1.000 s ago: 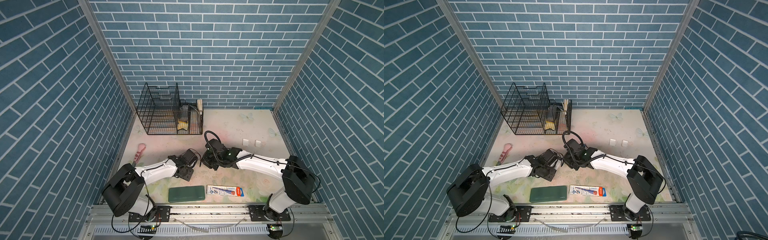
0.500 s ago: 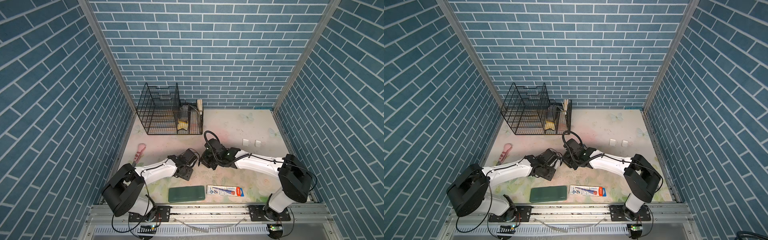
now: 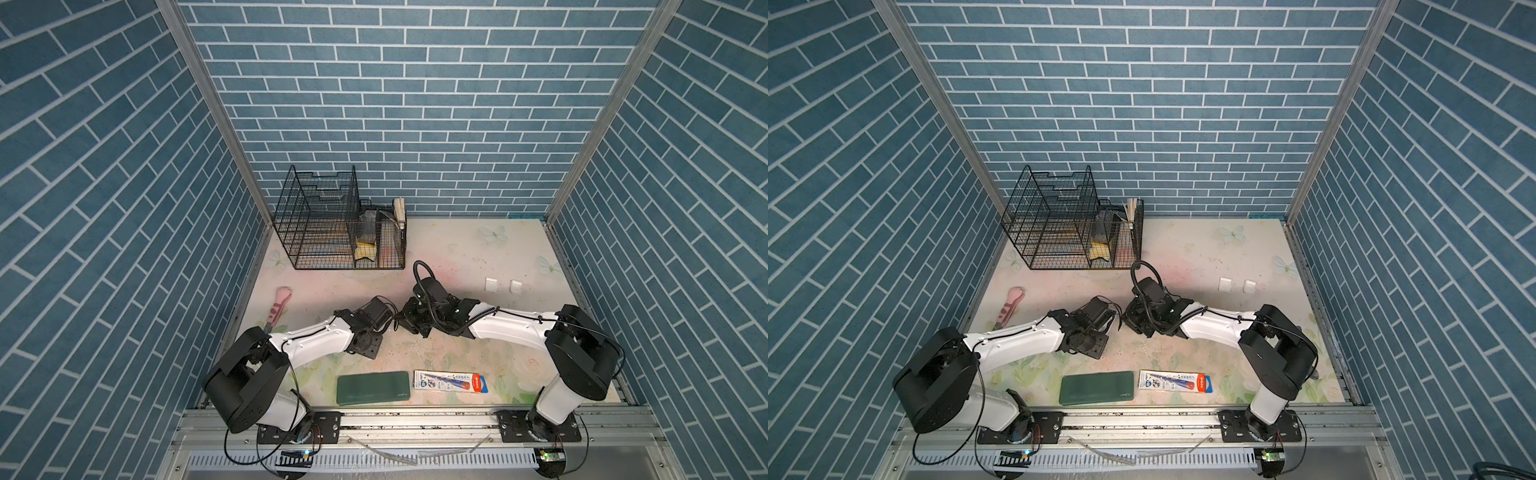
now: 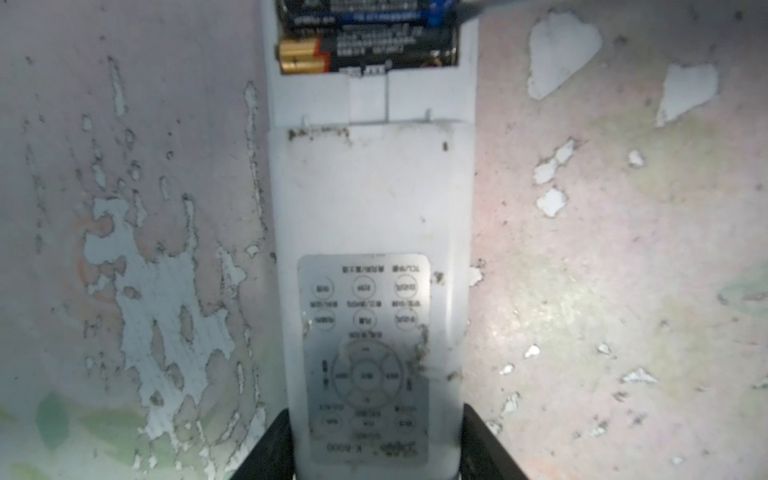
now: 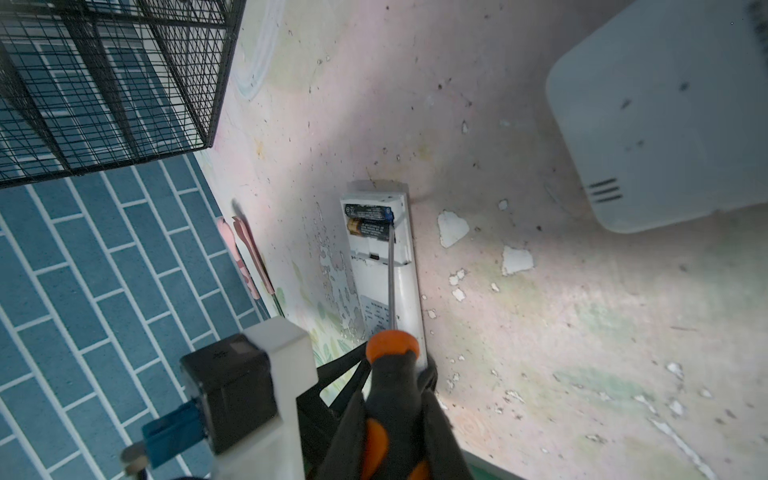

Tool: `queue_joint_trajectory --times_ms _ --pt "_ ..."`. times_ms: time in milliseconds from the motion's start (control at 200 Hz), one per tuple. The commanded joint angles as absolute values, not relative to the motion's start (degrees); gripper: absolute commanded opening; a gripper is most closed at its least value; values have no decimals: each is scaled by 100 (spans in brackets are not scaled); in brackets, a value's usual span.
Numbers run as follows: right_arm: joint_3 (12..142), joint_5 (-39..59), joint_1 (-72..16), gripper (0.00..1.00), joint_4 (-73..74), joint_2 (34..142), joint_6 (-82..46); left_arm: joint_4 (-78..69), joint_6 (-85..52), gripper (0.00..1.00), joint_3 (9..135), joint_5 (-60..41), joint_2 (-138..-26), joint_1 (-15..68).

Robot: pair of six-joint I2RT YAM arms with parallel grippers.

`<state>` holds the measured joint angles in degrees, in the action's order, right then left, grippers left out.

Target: Unload the batteries from the remote control

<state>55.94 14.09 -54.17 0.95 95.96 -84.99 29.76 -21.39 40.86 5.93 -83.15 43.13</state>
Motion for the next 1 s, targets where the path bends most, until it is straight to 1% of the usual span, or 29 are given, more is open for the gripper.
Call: queue_joint_trajectory --times_ms 0,225,640,750,875,905,925,995 --pt "5576 1927 -5432 0 589 9813 -8115 2858 -1712 32 4087 -26 -8349 4499" --pt "5898 2159 -5398 0 333 9787 -7725 2839 -1647 30 4096 -68 -8367 4587" --pt "6253 2162 -5348 0 50 9544 -7368 2830 -1608 30 4100 -72 -8358 4676" --pt "6268 2036 -5348 0 -109 9431 -7322 2843 -1617 30 4113 -49 -8378 4671" --pt "6211 1561 -5333 0 -788 9161 -7211 2873 -1656 30 4114 26 -8355 4670" --pt "6162 1422 -5335 0 -905 9074 -7198 2881 -1663 31 4113 42 -8345 4676" --pt "6118 1332 -5335 0 -979 9005 -7198 2888 -1674 33 4113 64 -8336 4676" --pt "5974 1060 -5327 0 -1223 8795 -7214 2938 -1696 46 4143 160 -8332 4676"
